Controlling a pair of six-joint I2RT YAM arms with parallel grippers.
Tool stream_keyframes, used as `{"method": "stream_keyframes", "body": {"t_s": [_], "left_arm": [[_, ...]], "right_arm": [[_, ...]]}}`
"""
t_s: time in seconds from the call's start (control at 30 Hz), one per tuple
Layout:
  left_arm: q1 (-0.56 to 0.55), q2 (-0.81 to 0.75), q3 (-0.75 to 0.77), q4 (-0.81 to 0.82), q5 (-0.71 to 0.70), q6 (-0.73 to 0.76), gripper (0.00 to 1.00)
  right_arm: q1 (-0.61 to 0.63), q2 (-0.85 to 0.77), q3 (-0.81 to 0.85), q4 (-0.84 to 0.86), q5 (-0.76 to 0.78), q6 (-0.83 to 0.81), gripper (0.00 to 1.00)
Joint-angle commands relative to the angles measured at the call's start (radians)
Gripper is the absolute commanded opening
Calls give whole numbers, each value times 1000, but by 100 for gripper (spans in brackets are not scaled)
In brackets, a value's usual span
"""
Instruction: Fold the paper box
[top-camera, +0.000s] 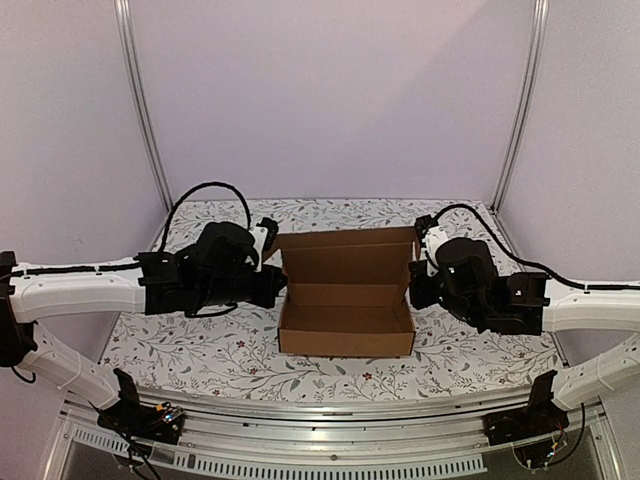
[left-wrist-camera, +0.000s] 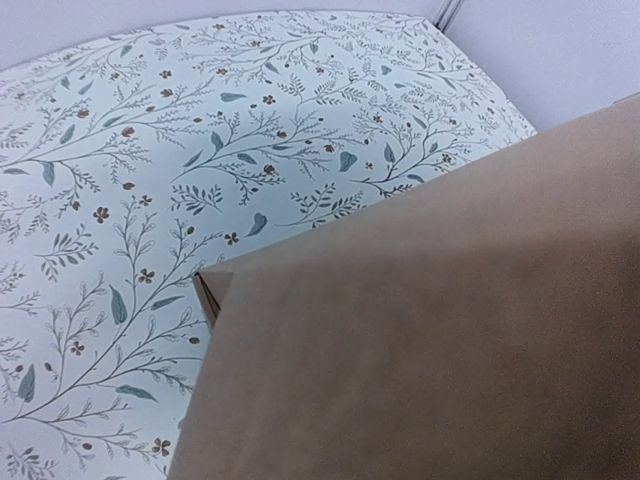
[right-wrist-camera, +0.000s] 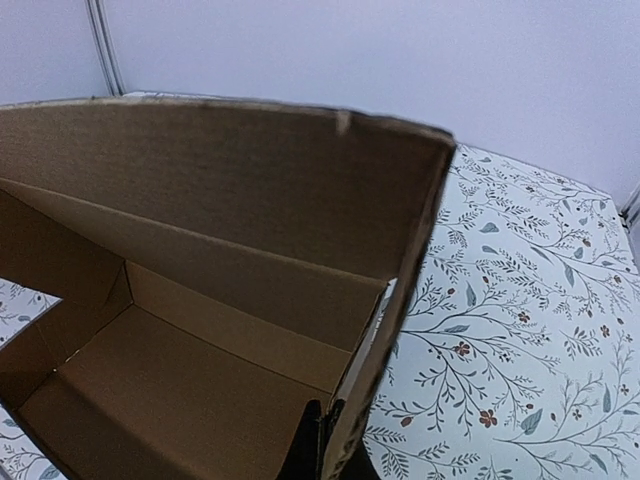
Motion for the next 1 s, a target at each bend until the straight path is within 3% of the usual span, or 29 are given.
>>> {"method": "stream_keyframes", "body": {"t_s": [0.0, 0.47, 0.77, 0.97], "left_arm": [[-57, 0, -48, -26, 59, -26, 0], [-218, 45, -158, 32, -146, -96, 0], [-266, 113, -157, 63, -225, -137, 0], [-281, 149, -158, 49, -292, -184, 0]], "right_arm": [[64, -6, -50, 17, -6, 24, 0], [150, -21, -220, 92, 100, 148, 1], [165, -48, -236, 93, 107, 168, 30], [166, -154, -252, 53, 92, 169, 45]]}}
